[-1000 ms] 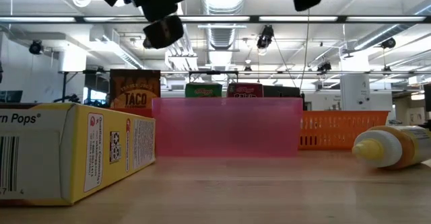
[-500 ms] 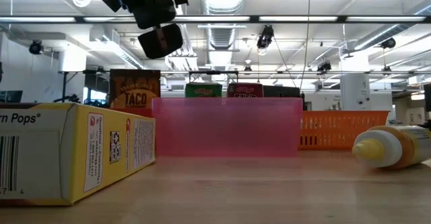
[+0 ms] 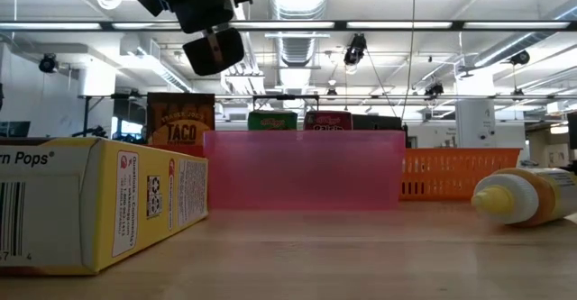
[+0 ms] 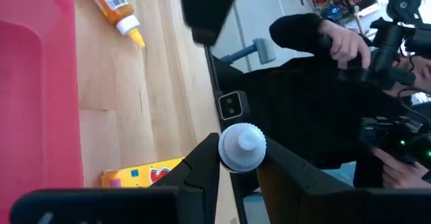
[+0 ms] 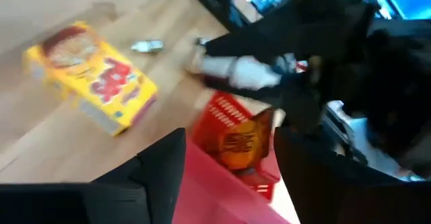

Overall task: Pick & Place Kitchen Items
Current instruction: Put the small orange food coloring bottle into the orange bin

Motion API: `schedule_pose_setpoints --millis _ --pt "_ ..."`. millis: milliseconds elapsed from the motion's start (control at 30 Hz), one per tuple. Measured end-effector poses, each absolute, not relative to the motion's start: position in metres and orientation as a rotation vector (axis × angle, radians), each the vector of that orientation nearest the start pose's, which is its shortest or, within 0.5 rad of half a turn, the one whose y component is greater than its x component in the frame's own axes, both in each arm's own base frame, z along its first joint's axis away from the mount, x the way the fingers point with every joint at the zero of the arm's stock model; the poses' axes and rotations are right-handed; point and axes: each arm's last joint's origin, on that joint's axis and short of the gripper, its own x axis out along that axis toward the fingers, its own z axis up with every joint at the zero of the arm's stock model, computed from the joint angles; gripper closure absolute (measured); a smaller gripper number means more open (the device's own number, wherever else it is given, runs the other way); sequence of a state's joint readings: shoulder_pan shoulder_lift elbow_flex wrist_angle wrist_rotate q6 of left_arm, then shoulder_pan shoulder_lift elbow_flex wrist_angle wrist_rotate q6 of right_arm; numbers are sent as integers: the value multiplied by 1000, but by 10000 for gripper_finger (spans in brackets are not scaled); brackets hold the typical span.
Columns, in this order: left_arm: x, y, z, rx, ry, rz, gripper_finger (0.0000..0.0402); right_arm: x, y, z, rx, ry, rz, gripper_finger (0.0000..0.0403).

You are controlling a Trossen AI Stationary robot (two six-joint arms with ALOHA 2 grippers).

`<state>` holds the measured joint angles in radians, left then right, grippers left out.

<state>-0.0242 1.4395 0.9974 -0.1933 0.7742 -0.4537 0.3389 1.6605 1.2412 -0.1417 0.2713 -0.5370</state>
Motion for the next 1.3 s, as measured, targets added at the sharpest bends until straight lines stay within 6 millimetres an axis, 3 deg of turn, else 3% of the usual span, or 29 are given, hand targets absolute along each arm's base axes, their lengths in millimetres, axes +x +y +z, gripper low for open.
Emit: schedule_pose_setpoints --millis 267,833,1100,1300 --pt "303 -28 261 -647 783 -627 312 373 123 277 -724 570 209 155" --pt "302 -28 260 -633 785 -646 312 375 124 280 -833 555 194 149" --pt "303 -27 262 -624 759 -652 312 375 130 282 -856 491 309 165" --pt "304 -27 263 -619 747 -655 312 377 130 285 -850 458 296 156"
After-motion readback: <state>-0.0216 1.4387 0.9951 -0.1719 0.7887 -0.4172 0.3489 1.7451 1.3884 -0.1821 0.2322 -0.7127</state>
